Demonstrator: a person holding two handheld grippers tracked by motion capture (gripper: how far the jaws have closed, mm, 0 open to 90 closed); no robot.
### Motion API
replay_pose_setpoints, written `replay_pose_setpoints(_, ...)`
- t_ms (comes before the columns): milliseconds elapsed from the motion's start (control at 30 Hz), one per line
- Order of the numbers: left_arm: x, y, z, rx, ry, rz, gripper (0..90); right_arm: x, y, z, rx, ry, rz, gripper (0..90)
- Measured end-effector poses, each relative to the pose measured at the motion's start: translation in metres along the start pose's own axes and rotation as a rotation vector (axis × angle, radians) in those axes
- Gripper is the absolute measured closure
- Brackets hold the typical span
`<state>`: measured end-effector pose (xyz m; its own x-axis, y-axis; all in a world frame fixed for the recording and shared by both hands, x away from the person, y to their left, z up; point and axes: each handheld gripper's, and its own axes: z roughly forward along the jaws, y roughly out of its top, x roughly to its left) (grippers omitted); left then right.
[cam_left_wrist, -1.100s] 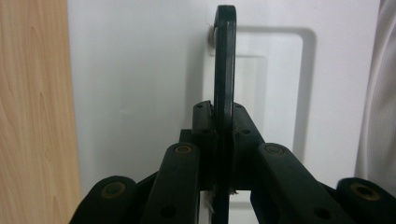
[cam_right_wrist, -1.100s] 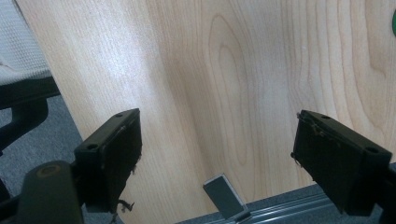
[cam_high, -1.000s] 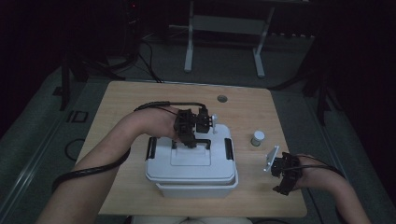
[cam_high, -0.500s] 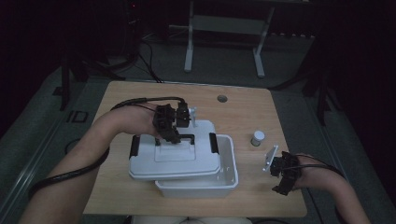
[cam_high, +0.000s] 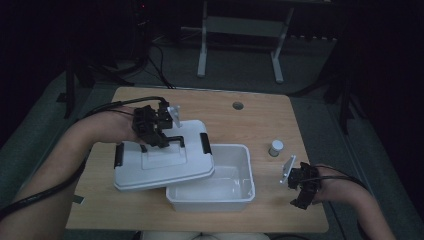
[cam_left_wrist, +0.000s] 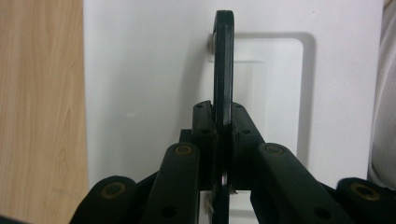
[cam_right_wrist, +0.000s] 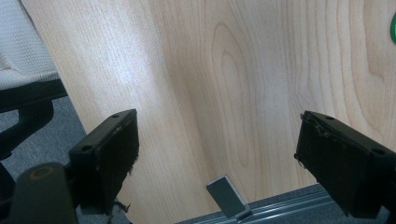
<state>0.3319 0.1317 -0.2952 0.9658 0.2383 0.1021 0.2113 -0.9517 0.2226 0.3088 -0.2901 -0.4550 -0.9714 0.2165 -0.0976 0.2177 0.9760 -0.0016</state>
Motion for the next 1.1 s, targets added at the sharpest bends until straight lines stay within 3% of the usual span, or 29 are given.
replay_pose_setpoints(400,0.006,-0.058,-0.011,-0.008,0.04,-0.106,83.3,0.0,0.001,-0.001,0.006,-0.004,0.0,12.9)
replay_pose_setpoints(467,0.008,-0.072,-0.011,-0.006,0.047,-0.138,83.3,0.0,0.001,-0.002,0.004,-0.001,-0.002,12.9)
replay_pose_setpoints(567,0.01,-0.08,-0.01,0.001,0.052,-0.157,83.3,0.0,0.002,-0.002,0.001,0.0,-0.002,12.9)
replay_pose_setpoints(600,0.011,-0.092,-0.01,0.001,0.047,-0.186,83.3,0.0,0.002,-0.002,0.0,0.001,-0.002,12.9)
replay_pose_setpoints(667,0.012,-0.101,-0.009,-0.002,0.057,-0.203,83.3,0.0,0.003,-0.002,-0.002,0.0,-0.003,12.9)
replay_pose_setpoints(800,0.015,-0.118,-0.002,-0.004,0.074,-0.225,83.3,-0.001,0.002,-0.002,-0.011,0.009,0.007,12.9)
replay_pose_setpoints(1100,0.023,-0.142,0.024,0.001,0.055,-0.277,83.3,-0.003,0.001,-0.002,-0.019,0.006,0.011,12.9)
